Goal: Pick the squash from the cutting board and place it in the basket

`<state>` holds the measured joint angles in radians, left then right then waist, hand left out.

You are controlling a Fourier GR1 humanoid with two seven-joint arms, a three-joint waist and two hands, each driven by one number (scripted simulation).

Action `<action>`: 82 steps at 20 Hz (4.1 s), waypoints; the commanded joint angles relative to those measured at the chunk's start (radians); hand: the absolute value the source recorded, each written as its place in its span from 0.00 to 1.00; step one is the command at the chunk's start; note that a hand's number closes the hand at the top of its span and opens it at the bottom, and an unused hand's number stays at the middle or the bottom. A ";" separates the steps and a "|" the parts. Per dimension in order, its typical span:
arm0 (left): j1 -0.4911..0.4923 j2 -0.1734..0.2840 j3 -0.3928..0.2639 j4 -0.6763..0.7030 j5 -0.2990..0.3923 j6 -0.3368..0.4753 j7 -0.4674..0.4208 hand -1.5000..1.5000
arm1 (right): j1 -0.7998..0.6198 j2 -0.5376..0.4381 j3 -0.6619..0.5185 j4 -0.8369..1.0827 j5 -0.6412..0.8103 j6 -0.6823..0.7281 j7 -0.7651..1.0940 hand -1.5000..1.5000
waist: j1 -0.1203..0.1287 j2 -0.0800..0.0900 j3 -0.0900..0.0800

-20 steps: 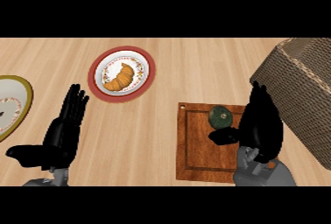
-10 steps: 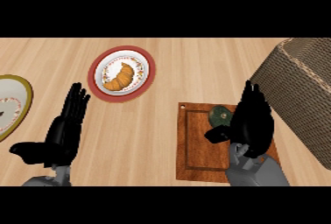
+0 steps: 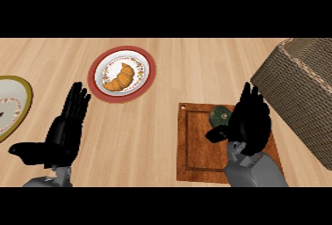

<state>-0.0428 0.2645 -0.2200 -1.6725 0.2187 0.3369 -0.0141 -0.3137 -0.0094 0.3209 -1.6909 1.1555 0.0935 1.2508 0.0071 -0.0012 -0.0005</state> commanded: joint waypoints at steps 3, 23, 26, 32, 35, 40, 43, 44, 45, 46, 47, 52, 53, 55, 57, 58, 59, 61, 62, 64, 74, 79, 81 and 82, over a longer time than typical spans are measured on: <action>-0.013 0.004 0.018 0.029 -0.006 -0.020 0.000 0.50 | -0.035 0.009 0.014 0.045 -0.022 -0.001 0.237 0.00 | -0.001 0.001 0.000; 0.017 -0.050 0.031 0.051 -0.040 -0.031 -0.045 0.50 | 0.021 0.009 -0.035 0.181 -0.069 -0.123 0.108 0.00 | -0.007 0.001 0.000; 0.045 -0.038 0.025 -0.015 -0.033 -0.037 0.002 0.50 | 0.072 0.009 0.055 0.140 -0.067 -0.172 0.174 0.00 | -0.003 -0.002 0.000; 0.025 -0.009 0.101 0.056 0.008 -0.107 -0.044 0.50 | 0.051 0.009 -0.010 0.223 -0.070 -0.237 0.101 0.00 | -0.005 0.001 0.000; 0.039 -0.045 0.054 0.018 -0.040 -0.071 -0.035 0.50 | 0.054 0.009 -0.028 0.295 -0.076 -0.294 0.056 0.00 | -0.001 0.002 0.001; 0.019 -0.049 0.099 0.037 -0.028 -0.094 -0.030 0.50 | -0.014 0.009 0.009 0.358 -0.115 -0.153 0.015 1.00 | -0.001 0.002 0.000; 0.030 -0.056 0.077 -0.003 -0.050 -0.100 0.001 0.50 | -0.013 0.009 -0.015 0.376 -0.116 -0.156 -0.012 1.00 | -0.002 0.001 0.000; 0.113 -0.035 0.071 -0.095 -0.054 -0.105 0.005 0.50 | -0.063 0.009 -0.079 0.405 -0.092 -0.135 -0.050 1.00 | 0.003 0.001 0.000; 0.053 -0.050 0.111 0.009 -0.030 -0.118 -0.025 0.50 | -0.021 0.009 -0.043 0.346 -0.093 -0.085 -0.023 1.00 | -0.005 0.001 0.000; 0.107 -0.053 0.094 -0.031 -0.038 -0.129 -0.047 0.50 | 0.026 0.009 -0.028 0.369 -0.067 -0.155 -0.067 1.00 | -0.003 0.001 0.000; 0.033 -0.061 0.089 -0.032 -0.057 -0.087 0.030 0.50 | -0.020 0.009 0.049 0.444 -0.093 -0.213 -0.001 1.00 | 0.002 0.002 0.001; 0.037 -0.062 0.112 -0.003 -0.048 -0.135 -0.001 0.50 | -0.093 0.009 -0.036 0.431 -0.055 -0.143 -0.037 1.00 | -0.002 0.001 0.000; 0.043 -0.107 0.062 -0.012 -0.096 -0.085 0.010 0.50 | -0.107 0.009 -0.012 0.388 -0.061 -0.103 0.006 1.00 | -0.003 0.000 0.000; 0.042 -0.096 0.069 0.005 -0.081 -0.106 -0.019 0.50 | -0.262 0.009 -0.172 0.636 -0.065 -0.203 -0.075 1.00 | 0.021 0.009 0.001; -0.006 -0.118 0.044 0.014 -0.100 -0.093 -0.019 0.50 | -0.329 0.005 -0.247 0.757 -0.065 -0.231 -0.076 1.00 | 0.048 0.023 0.002; 0.004 -0.087 0.057 0.010 -0.073 -0.132 0.003 0.50 | -0.342 -0.011 -0.270 0.799 -0.055 -0.252 -0.079 1.00 | 0.062 0.028 0.002; -0.001 -0.096 0.051 -0.005 -0.084 -0.117 -0.004 0.50 | -0.374 -0.060 -0.320 0.808 -0.078 -0.236 -0.098 1.00 | 0.078 0.037 0.003; -0.027 -0.097 0.055 0.007 -0.081 -0.121 0.004 0.50 | -0.422 -0.067 -0.322 0.897 -0.025 -0.300 -0.107 1.00 | 0.082 0.038 0.003; -0.013 -0.083 0.059 0.019 -0.071 -0.147 -0.011 0.50 | -0.466 -0.072 -0.336 0.916 -0.012 -0.314 -0.095 1.00 | 0.086 0.038 0.002; -0.044 -0.108 0.049 0.014 -0.091 -0.109 0.010 0.50 | -0.489 -0.091 -0.361 0.951 0.007 -0.395 -0.138 1.00 | 0.081 0.039 0.003; -0.028 -0.089 0.093 0.074 -0.076 -0.137 -0.037 0.50 | -0.738 -0.012 -0.384 0.959 0.211 -0.701 -0.062 1.00 | 0.049 0.017 -0.001; -0.053 -0.095 0.091 0.063 -0.078 -0.128 0.009 0.50 | -0.889 0.008 -0.408 0.995 0.269 -0.701 0.025 1.00 | 0.044 0.011 -0.001; 0.003 -0.088 0.079 -0.002 -0.091 -0.119 0.017 0.50 | -0.882 0.008 -0.405 0.963 0.268 -0.683 0.032 1.00 | 0.030 0.001 0.000; -0.030 -0.110 0.083 0.057 -0.095 -0.109 -0.002 0.50 | -0.895 0.008 -0.391 0.976 0.272 -0.676 0.084 1.00 | 0.028 0.004 -0.001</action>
<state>-0.0681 0.1616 -0.1410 -1.6293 0.1274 0.2246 -0.0112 -1.1434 -0.0175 -0.0920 -0.7238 1.3977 -0.5279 1.0995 0.0432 0.0069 -0.0010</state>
